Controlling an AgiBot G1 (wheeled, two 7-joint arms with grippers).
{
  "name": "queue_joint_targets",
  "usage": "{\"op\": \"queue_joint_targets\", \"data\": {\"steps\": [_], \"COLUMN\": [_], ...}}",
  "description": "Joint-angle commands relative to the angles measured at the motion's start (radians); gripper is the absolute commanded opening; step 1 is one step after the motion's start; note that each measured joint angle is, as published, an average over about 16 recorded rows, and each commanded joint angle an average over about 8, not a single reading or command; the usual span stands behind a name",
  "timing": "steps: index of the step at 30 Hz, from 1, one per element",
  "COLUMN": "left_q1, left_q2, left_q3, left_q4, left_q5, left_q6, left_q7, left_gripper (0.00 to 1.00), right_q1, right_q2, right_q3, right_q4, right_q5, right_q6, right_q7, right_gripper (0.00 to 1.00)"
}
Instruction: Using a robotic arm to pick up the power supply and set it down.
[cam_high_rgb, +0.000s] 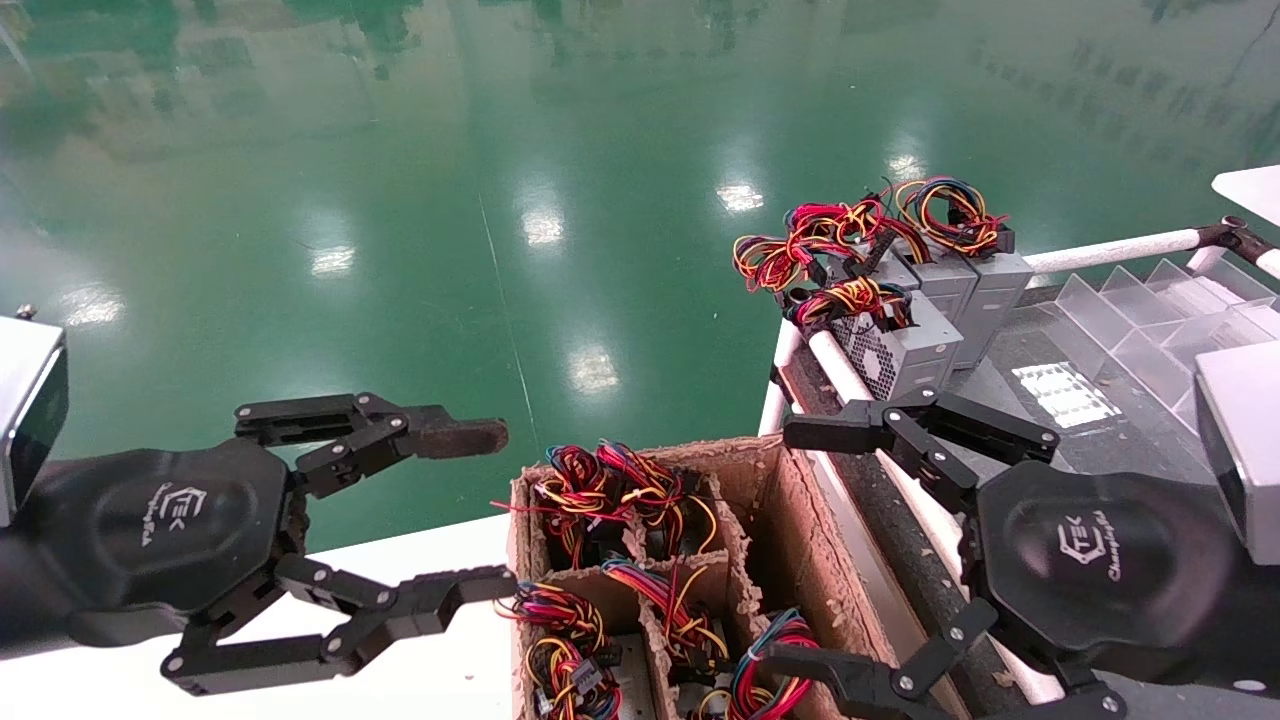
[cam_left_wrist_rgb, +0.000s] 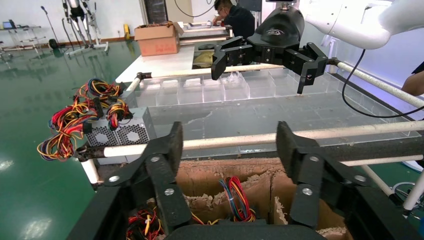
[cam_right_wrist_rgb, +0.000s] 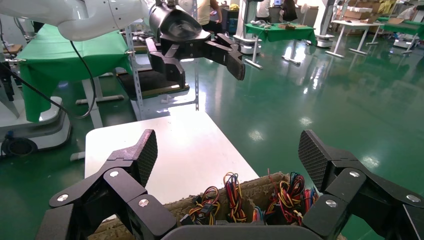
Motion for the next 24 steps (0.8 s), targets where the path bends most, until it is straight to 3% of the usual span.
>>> {"op": "queue_joint_targets", "data": {"steps": [1,24], "left_q1": [0.0,0.0], "left_q2": [0.0,0.0], "left_q3": [0.0,0.0], "left_q4": [0.0,0.0], "left_q5": [0.0,0.0], "left_q6": [0.0,0.0], "left_q7": [0.0,0.0], "left_gripper": [0.0,0.0], "right_q1": [0.0,0.0], "right_q2": [0.0,0.0], "right_q3": [0.0,0.0], "right_q4": [0.0,0.0], "right_q5": [0.0,0.0], "right_q6": [0.0,0.0], "right_q7": [0.0,0.0], "right_gripper": [1.0,1.0]}}
